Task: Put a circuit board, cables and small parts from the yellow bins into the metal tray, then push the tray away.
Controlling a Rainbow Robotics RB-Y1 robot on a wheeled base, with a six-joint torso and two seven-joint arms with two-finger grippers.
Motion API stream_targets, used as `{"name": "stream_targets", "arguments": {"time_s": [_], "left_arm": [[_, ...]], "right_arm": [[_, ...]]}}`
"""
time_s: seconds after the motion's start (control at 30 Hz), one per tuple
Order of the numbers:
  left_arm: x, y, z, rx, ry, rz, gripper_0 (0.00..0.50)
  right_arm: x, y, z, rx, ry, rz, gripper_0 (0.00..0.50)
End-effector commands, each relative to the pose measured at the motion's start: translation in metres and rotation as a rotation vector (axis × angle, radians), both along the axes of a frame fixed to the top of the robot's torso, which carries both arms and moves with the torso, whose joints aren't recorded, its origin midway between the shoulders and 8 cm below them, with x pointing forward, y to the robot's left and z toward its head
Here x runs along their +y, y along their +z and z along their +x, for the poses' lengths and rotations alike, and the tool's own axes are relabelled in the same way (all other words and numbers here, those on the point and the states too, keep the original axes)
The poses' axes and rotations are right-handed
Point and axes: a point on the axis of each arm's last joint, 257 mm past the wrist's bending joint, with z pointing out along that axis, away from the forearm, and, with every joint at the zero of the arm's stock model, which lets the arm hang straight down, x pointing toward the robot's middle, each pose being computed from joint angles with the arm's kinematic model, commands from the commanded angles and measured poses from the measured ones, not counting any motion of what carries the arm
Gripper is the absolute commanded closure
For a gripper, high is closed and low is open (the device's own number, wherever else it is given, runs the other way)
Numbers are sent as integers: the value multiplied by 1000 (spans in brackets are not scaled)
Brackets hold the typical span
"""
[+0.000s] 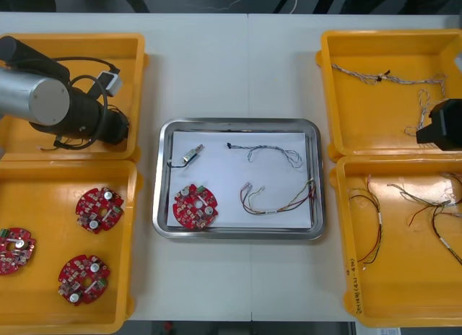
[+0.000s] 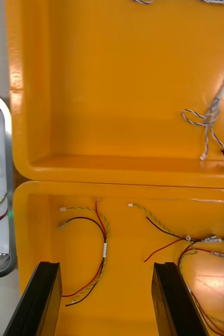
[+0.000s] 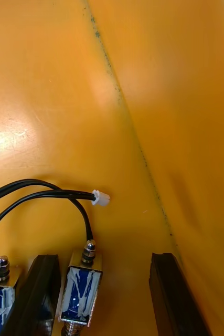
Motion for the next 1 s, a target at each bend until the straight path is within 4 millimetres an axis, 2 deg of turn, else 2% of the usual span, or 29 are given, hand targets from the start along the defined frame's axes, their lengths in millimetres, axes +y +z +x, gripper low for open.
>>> {"name": "stream_targets", "arguments": {"time_s": [0.03, 0.07, 0.1, 0.13, 0.23, 0.43, 0.57, 0.67, 0.77, 0.83, 1.0], "left_arm": [[-7, -13, -6, 5, -72, 40, 246], [-7, -13, -5, 2, -71, 39, 386], [-7, -13, -6, 3, -72, 40, 486], [-7, -13, -5, 2, -71, 39, 500], [-5, -12, -5, 2, -68, 37, 500], [1, -5, -4, -1, -52, 26, 500], [6, 2, -4, 4, -42, 16, 500], [11, 8, -4, 1, -35, 7, 500], [17, 16, -3, -4, -28, 0, 500], [21, 24, -4, -8, -27, -3, 500], [33, 42, -6, -11, -19, 8, 500]], "right_arm": [[-36, 11, -13, -28, -86, -5, 0], [-41, 9, -17, -26, -99, -4, 0], [-44, 6, -20, -23, -108, -4, 0], [-46, 5, -21, -22, -113, -8, 0], [-53, -1, -27, -28, -135, -36, 0], [-52, -15, -32, -25, -158, -29, 0], [-52, -15, -31, -29, -165, -20, 0], [-56, -18, -33, -23, -174, -27, 0], [-55, -31, -39, 7, -175, -17, 0], [-52, -40, -44, 29, -171, -4, 0], [-45, -47, -46, 43, -159, 21, 0]]}}
